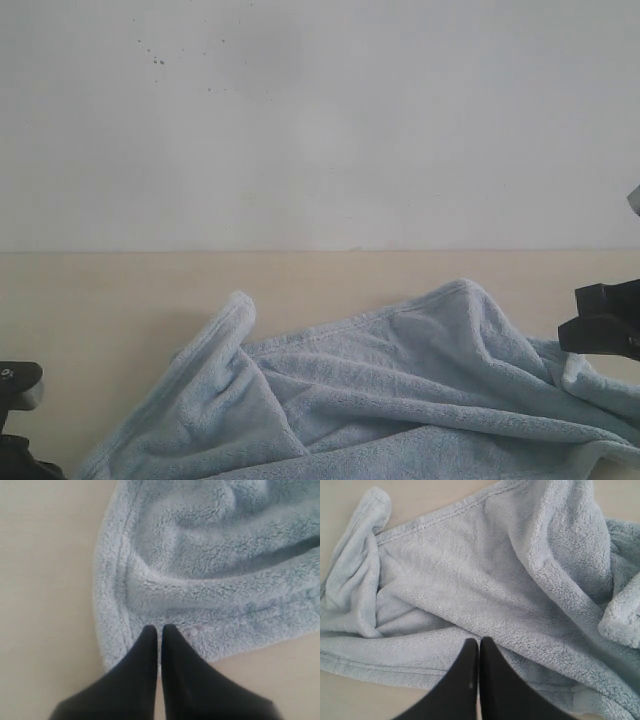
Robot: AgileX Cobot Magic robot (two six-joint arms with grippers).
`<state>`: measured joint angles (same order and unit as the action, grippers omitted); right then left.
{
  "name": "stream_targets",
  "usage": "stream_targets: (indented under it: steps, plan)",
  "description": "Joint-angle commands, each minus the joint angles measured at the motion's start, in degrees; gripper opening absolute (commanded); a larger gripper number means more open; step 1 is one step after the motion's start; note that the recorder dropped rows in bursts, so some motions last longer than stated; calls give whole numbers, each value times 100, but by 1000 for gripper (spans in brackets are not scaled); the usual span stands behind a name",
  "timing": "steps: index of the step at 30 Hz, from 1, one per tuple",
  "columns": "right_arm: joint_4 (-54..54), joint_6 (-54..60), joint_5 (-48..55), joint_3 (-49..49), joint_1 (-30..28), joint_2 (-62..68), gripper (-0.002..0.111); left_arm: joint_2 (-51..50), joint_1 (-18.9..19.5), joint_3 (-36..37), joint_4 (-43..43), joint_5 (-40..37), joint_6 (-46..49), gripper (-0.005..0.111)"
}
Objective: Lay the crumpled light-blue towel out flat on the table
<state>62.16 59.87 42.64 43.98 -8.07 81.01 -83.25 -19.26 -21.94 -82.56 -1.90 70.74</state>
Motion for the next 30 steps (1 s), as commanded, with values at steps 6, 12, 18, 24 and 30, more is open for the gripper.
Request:
stream_targets:
  steps: [6,12,18,24,30]
  plan:
    - [50,72,15,3,3,-41,0,-474,17,-431,12,73,84,4]
    - [50,72,15,3,3,-41,0,-742,17,-480,81,61,84,4]
    - [50,72,23,3,3,-41,0,-952,17,-480,139,73,84,4]
    - [50,72,23,3,3,-41,0,-1128,17,-480,139,154,93,4]
    - [50,72,23,3,3,-41,0,-1153,17,-16,139,104,59,4]
